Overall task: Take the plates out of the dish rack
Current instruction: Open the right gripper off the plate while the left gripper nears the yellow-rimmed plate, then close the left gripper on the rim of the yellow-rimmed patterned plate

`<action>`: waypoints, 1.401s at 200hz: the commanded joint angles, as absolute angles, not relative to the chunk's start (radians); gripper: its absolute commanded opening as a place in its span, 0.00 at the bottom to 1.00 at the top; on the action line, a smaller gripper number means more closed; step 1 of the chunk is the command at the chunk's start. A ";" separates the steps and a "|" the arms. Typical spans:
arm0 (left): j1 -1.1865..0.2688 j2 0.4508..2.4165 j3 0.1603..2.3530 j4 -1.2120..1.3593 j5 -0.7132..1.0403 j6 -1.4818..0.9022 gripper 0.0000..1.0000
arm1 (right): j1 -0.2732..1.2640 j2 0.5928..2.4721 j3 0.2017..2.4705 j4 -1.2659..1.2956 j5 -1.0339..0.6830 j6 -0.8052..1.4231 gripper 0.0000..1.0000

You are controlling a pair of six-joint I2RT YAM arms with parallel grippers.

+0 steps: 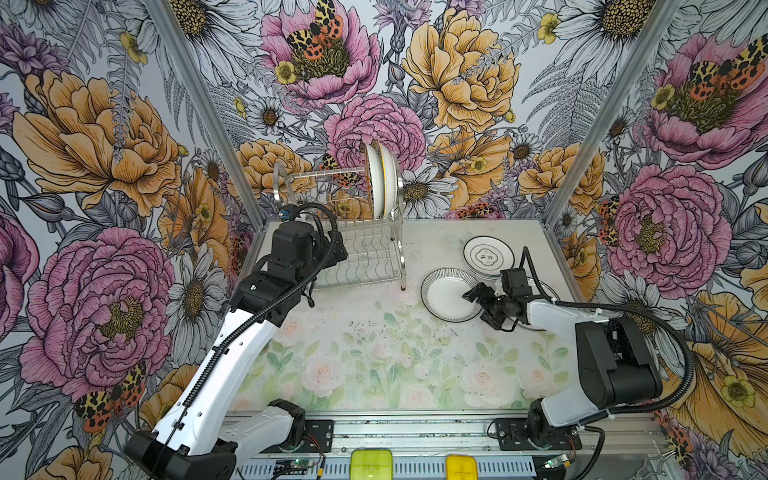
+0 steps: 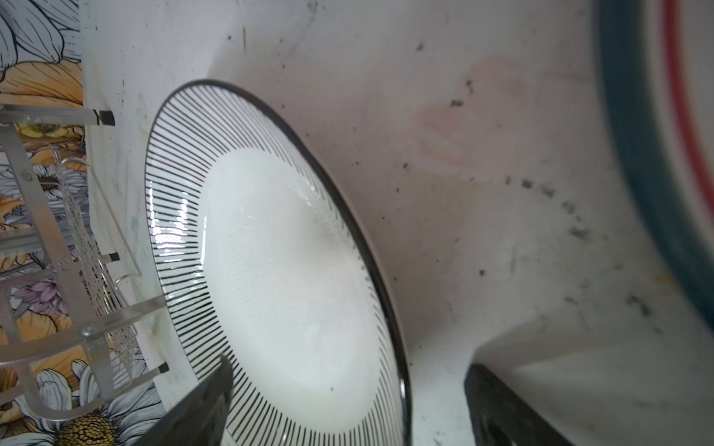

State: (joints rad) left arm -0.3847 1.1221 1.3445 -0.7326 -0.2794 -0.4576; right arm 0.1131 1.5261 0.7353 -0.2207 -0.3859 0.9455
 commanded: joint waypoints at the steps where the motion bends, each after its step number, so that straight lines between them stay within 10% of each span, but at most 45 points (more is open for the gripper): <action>1: -0.399 1.139 1.388 -0.747 -0.252 -0.380 0.99 | 0.121 1.479 0.719 -0.304 -0.352 0.903 0.99; 141: -0.439 1.316 1.548 -0.529 0.051 -0.189 0.97 | 0.092 1.214 0.848 -0.515 -0.349 0.803 0.99; 280: -0.332 1.477 1.685 -0.457 0.252 -0.118 0.72 | 0.014 1.226 0.885 -0.525 -0.418 0.749 0.99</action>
